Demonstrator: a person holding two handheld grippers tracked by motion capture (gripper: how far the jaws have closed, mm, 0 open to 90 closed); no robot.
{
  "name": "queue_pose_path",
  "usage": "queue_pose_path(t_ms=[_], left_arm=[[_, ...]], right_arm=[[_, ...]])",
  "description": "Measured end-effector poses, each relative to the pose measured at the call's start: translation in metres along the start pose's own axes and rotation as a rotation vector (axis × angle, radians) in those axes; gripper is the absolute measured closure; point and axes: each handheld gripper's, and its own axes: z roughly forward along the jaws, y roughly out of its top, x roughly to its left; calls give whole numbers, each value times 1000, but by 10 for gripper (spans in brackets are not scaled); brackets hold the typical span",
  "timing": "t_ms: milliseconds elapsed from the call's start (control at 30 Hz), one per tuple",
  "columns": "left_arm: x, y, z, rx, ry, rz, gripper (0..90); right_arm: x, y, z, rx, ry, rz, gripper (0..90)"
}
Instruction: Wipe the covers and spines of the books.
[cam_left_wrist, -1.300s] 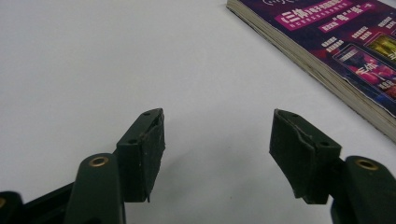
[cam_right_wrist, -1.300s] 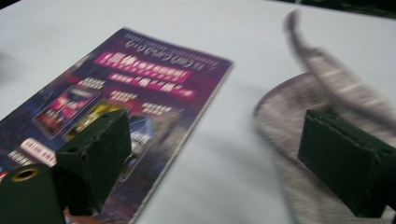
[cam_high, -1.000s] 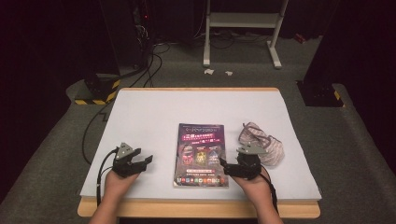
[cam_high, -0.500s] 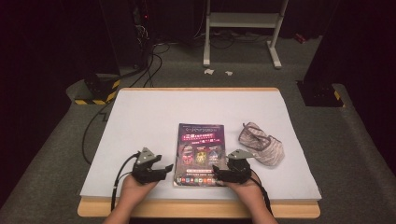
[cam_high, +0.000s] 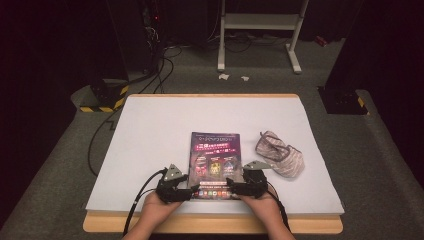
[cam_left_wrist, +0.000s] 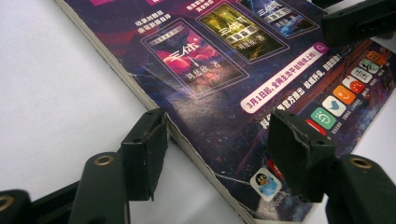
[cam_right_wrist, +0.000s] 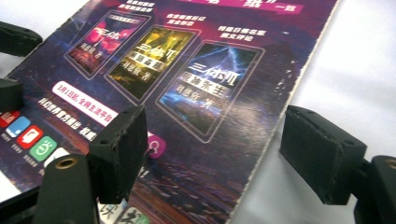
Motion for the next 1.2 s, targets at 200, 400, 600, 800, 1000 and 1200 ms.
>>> queue_pose_path(t_ms=[200,400,600,800,1000,1200], left_arm=[[1,-1,0,-8,-4,2,384],[0,-1,0,-12,-2,4,388],[0,-1,1,-12,-1,3,394],[0,-1,1,-14,0,2,397],[0,-2,0,-13,1,6,400],[1,-2,0,-14,0,6,403]], right_arm=[[4,0,1,2,-19,2,233],[4,0,1,0,-18,18,244],[3,0,1,-6,-22,34,278],[1,0,0,-7,-10,56,296],[-2,0,-2,-18,8,84,312],[-2,0,-2,-19,4,84,315]])
